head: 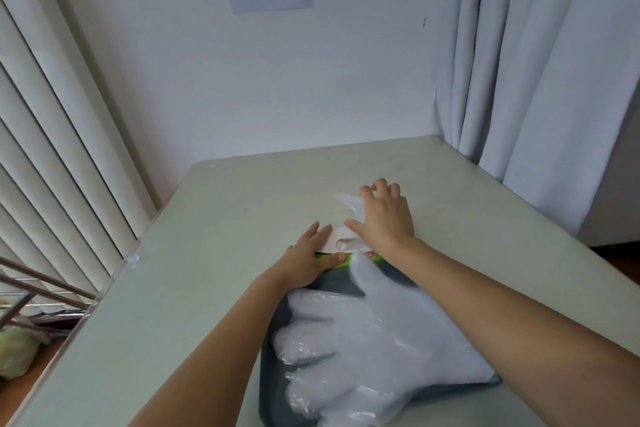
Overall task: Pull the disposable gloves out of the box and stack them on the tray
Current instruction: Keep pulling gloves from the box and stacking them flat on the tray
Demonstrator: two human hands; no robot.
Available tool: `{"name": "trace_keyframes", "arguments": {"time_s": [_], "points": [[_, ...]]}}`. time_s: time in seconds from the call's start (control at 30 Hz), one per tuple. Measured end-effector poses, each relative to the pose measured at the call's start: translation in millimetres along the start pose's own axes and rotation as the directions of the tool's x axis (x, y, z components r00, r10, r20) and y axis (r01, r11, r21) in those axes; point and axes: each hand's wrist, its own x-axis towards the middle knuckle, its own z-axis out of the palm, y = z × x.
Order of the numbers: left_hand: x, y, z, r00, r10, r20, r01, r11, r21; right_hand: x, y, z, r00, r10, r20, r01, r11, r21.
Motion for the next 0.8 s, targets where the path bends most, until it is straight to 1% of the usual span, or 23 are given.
{"name": "trace_keyframes", "arguments": {"time_s": [0.07,0.1,0.13,0.17,0.2,0.23,0.3,0.33,0.37,0.4,0.43,0.47,0.5,0.57,0.63,0.7,0.77,0.8], "points": [[0.6,-0.3,-0.2,1.000,-0.004,0.003,0.004,1.000,0.006,6.8,-7.0,-1.8,1.000,-0.027,-0.003,0.027,0.998,-0.060],[0.8,0.1,-0.3,1.000,-0.004,0.004,0.004,1.000,0.004,10.1,-10.5,-4.2,0.999,-0.031,0.016,0.032,0.998,-0.061],[0.4,0.5,-0.3,1.000,-0.006,0.003,0.006,1.000,-0.004,12.9,-13.6,-7.0,0.999,-0.022,0.032,0.023,0.999,-0.032],[0.9,0.3,0.4,1.000,-0.009,0.002,0.009,1.000,-0.014,15.8,-14.0,-8.0,0.998,0.021,0.052,-0.022,1.000,0.014],[1.3,-0.5,-0.1,1.000,-0.010,-0.001,0.010,1.000,-0.023,17.8,-13.7,-10.3,0.995,0.079,0.065,-0.085,0.992,0.091],[2.1,-1.4,0.1,1.000,-0.018,-0.003,0.018,0.999,-0.034,20.2,-10.7,-12.1,0.984,0.151,0.094,-0.167,0.964,0.208],[2.7,-2.0,-1.3,0.999,-0.040,-0.019,0.038,0.997,-0.070,23.5,-3.2,-17.8,0.962,0.241,0.127,-0.272,0.840,0.470],[2.9,-0.2,-2.0,0.998,-0.043,-0.050,0.038,0.996,-0.080,21.7,0.4,-23.3,0.959,0.244,0.146,-0.283,0.774,0.567],[2.4,2.5,-2.5,0.992,-0.028,-0.122,0.020,0.998,-0.063,17.3,2.6,-30.4,0.957,0.232,0.174,-0.289,0.718,0.633],[1.3,7.5,-2.9,0.974,0.004,-0.228,-0.014,0.999,-0.042,12.8,4.2,-37.2,0.957,0.211,0.198,-0.289,0.686,0.668],[-1.4,14.5,-3.2,0.939,0.032,-0.344,-0.055,0.997,-0.060,9.0,5.5,-41.6,0.956,0.192,0.220,-0.291,0.663,0.689],[-4.8,23.2,-4.4,0.904,0.025,-0.427,-0.095,0.985,-0.143,6.4,6.3,-43.9,0.956,0.179,0.233,-0.292,0.659,0.694],[-7.5,32.7,-6.0,0.887,-0.008,-0.462,-0.132,0.954,-0.269,4.6,6.1,-45.2,0.953,0.177,0.247,-0.302,0.660,0.688],[-9.2,48.2,-8.5,0.909,-0.078,-0.409,-0.159,0.842,-0.515,1.9,4.9,-46.5,0.946,0.185,0.268,-0.321,0.663,0.677],[-8.9,59.6,-11.4,0.943,-0.157,-0.294,-0.095,0.719,-0.688,-0.6,6.3,-45.8,0.947,0.155,0.280,-0.310,0.661,0.683],[-6.0,62.6,-13.3,0.952,-0.212,-0.220,-0.033,0.643,-0.765,-3.9,10.6,-46.4,0.954,0.088,0.288,-0.278,0.628,0.727],[-4.0,63.4,-12.5,0.957,-0.221,-0.186,-0.010,0.619,-0.785,-7.6,17.4,-47.7,0.950,0.020,0.311,-0.266,0.575,0.774],[-3.0,63.0,-10.7,0.961,-0.208,-0.182,-0.018,0.609,-0.793,-9.1,21.3,-47.9,0.947,-0.003,0.321,-0.263,0.565,0.782]]}}
